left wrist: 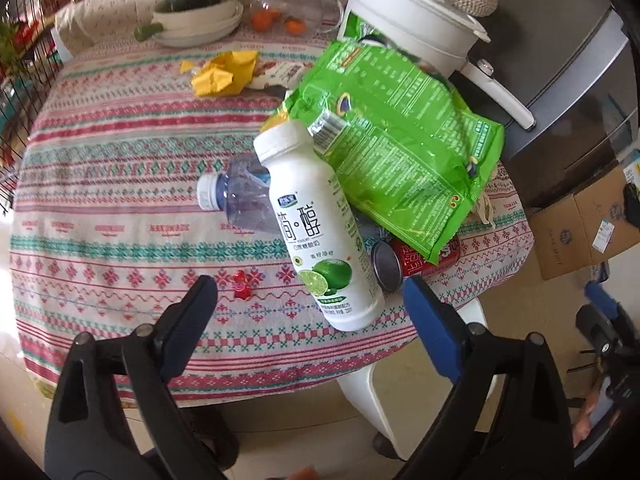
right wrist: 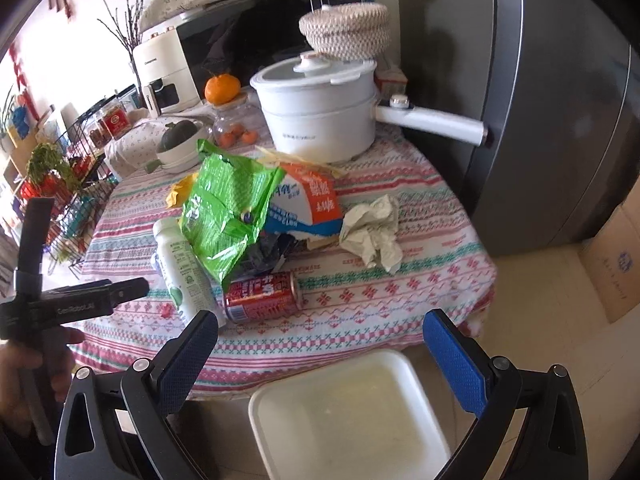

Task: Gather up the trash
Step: 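Grasp the white yogurt bottle with the left gripper while the right grasps the red can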

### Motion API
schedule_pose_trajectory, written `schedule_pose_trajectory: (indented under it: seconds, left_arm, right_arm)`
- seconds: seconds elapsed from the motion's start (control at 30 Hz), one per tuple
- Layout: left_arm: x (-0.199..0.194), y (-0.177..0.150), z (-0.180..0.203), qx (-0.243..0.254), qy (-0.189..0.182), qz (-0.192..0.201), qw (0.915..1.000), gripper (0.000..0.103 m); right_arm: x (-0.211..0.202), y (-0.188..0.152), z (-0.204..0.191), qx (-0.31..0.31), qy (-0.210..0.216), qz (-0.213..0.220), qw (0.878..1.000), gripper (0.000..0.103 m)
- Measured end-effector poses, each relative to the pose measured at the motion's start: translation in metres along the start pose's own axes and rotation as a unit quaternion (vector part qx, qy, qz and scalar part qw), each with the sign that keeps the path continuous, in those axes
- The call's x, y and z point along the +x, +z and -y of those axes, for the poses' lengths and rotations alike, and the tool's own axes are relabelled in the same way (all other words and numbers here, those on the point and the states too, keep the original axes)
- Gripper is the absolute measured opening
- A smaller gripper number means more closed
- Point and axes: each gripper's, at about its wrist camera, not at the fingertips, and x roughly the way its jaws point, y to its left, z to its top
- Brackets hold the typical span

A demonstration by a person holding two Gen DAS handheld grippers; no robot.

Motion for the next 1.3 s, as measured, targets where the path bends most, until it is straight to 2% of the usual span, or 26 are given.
schedule_pose_trajectory:
  seconds: [0.07,0.13,0.2,0.3,0.33,0.37,0.43,0.53,0.73,0.8,0.83,0.87,0.97,1.1,1.17,1.3]
  left_arm:
    - [0.018,0.003,0.002,-0.020,-0.016,-0.025,0.9994,0.081]
    - [0.028,0.006,0.005,-0.025,-0.010,-0.023,0.9994,0.080]
    - [0.036,0.009,0.012,-0.029,-0.011,-0.019,0.9993,0.080]
    - [0.047,0.013,0.020,-0.035,0.001,-0.021,0.9992,0.072]
    - [0.050,0.012,0.020,-0.039,0.004,-0.025,0.9989,0.066]
    - [0.053,0.012,0.019,-0.046,-0.002,-0.029,0.9985,0.063]
    - [0.054,0.010,0.019,-0.058,-0.010,-0.034,0.9977,0.061]
    - [0.049,0.008,0.022,-0.051,-0.012,-0.034,0.9981,0.061]
    - [0.033,0.001,0.015,-0.029,-0.019,-0.031,0.9989,0.056]
    - [0.023,-0.002,0.009,-0.025,-0.027,-0.031,0.9988,0.052]
    - [0.017,-0.004,0.007,-0.023,-0.032,-0.031,0.9987,0.045]
    - [0.014,-0.007,0.004,-0.015,-0.033,-0.031,0.9989,0.043]
    - [0.004,-0.016,-0.007,0.005,-0.021,-0.031,0.9993,0.043]
    - [0.004,-0.029,-0.020,0.015,-0.010,-0.054,0.9983,0.041]
    - [0.007,-0.033,-0.024,0.015,-0.009,-0.064,0.9978,0.037]
    - [0.016,-0.035,-0.034,0.017,-0.016,-0.086,0.9961,0.037]
  right_arm:
    - [0.022,-0.003,0.006,0.018,0.022,-0.052,0.998,0.103]
    - [0.038,-0.004,0.011,0.034,0.042,-0.076,0.996,0.103]
    - [0.050,-0.001,0.011,0.043,0.044,-0.086,0.994,0.103]
    - [0.061,0.005,0.009,0.039,0.039,-0.086,0.995,0.103]
    - [0.064,0.006,0.008,0.038,0.039,-0.086,0.995,0.103]
    - [0.068,0.008,0.008,0.040,0.040,-0.089,0.994,0.103]
    - [0.072,0.009,0.007,0.049,0.047,-0.097,0.993,0.103]
    - [0.083,0.009,0.004,0.055,0.054,-0.105,0.991,0.102]
    - [0.101,0.004,-0.018,0.021,0.053,-0.107,0.993,0.102]
    - [0.108,0.002,-0.028,-0.001,0.053,-0.103,0.993,0.102]
    - [0.110,0.002,-0.032,-0.012,0.050,-0.101,0.994,0.102]
    - [0.112,0.001,-0.037,-0.026,0.047,-0.097,0.994,0.102]
    - [0.120,-0.001,-0.051,-0.061,0.040,-0.092,0.993,0.102]
    - [0.136,-0.005,-0.067,-0.090,0.029,-0.102,0.990,0.102]
    - [0.143,-0.006,-0.072,-0.099,0.021,-0.107,0.989,0.102]
    - [0.154,-0.005,-0.080,-0.112,0.000,-0.107,0.988,0.103]
